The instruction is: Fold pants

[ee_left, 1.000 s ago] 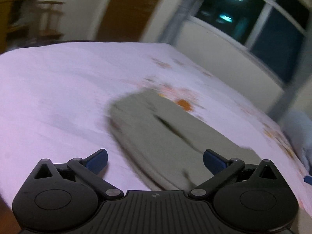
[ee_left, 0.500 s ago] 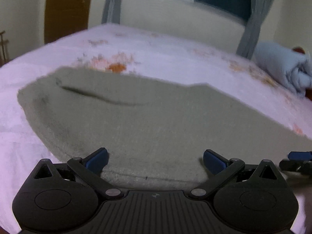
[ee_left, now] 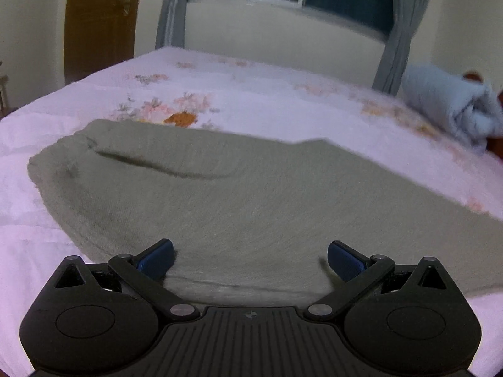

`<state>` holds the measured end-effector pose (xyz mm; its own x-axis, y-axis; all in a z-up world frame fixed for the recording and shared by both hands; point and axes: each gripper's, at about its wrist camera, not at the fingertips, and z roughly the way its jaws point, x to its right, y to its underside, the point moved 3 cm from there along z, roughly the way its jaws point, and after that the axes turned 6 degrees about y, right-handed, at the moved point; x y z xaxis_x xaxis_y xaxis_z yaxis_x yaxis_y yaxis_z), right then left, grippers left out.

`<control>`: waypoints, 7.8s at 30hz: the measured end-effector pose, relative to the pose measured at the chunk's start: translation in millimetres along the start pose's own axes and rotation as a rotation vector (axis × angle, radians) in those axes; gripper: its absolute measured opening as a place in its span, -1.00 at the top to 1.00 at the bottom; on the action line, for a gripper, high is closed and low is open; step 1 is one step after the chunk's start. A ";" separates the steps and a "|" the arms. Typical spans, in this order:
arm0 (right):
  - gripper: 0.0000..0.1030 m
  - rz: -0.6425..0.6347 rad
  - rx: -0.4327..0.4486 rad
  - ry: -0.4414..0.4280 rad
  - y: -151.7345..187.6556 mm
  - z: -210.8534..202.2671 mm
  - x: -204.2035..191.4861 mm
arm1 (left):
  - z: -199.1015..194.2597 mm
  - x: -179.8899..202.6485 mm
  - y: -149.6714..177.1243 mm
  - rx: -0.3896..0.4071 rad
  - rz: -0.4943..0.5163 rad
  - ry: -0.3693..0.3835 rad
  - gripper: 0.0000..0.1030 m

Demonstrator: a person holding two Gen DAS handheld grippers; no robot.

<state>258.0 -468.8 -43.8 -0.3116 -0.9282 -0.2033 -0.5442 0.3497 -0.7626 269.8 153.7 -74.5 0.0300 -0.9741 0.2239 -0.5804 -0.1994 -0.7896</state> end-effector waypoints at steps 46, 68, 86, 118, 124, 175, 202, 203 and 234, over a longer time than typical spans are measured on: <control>0.63 0.972 -0.113 -0.284 63.1 17.7 133.7 | 6.2 7.6 1.1 -0.011 -0.004 -0.034 -1.00; 0.70 0.774 -0.096 -0.316 53.8 16.8 126.2 | 41.4 302.2 63.8 -0.074 0.234 0.111 -1.00; 0.73 0.838 -0.097 -0.362 60.3 25.7 133.3 | 54.2 318.1 88.1 -0.097 0.297 0.035 -1.00; 0.79 -0.043 0.059 -0.520 18.3 -44.8 -229.1 | -65.4 13.5 -19.7 0.116 -0.012 -0.169 -1.00; 0.47 -0.324 -0.188 -0.638 128.3 -18.2 -353.5 | -74.8 -38.0 20.4 0.078 -0.133 -0.195 -1.00; -0.40 -0.191 -0.066 -0.252 83.5 -17.4 -135.2 | 40.0 81.8 33.1 -0.117 -0.195 0.244 0.16; -0.73 -0.330 -0.070 -0.262 99.3 -17.5 -173.0 | -11.5 55.4 15.7 -0.020 -0.036 0.106 -0.69; -0.72 -0.324 -0.036 -0.273 94.2 -23.1 -172.4 | -21.3 38.1 12.2 0.005 -0.058 0.087 -0.69; -0.75 -0.326 -0.066 -0.349 51.6 17.1 -267.5 | 28.8 -196.2 5.5 0.166 -0.639 0.155 -0.72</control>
<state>326.6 -204.6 -39.3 0.1573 -0.9741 -0.1623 -0.6217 0.0300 -0.7827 284.1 340.6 -139.2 0.2017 -0.6352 0.7455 -0.3538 -0.7570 -0.5493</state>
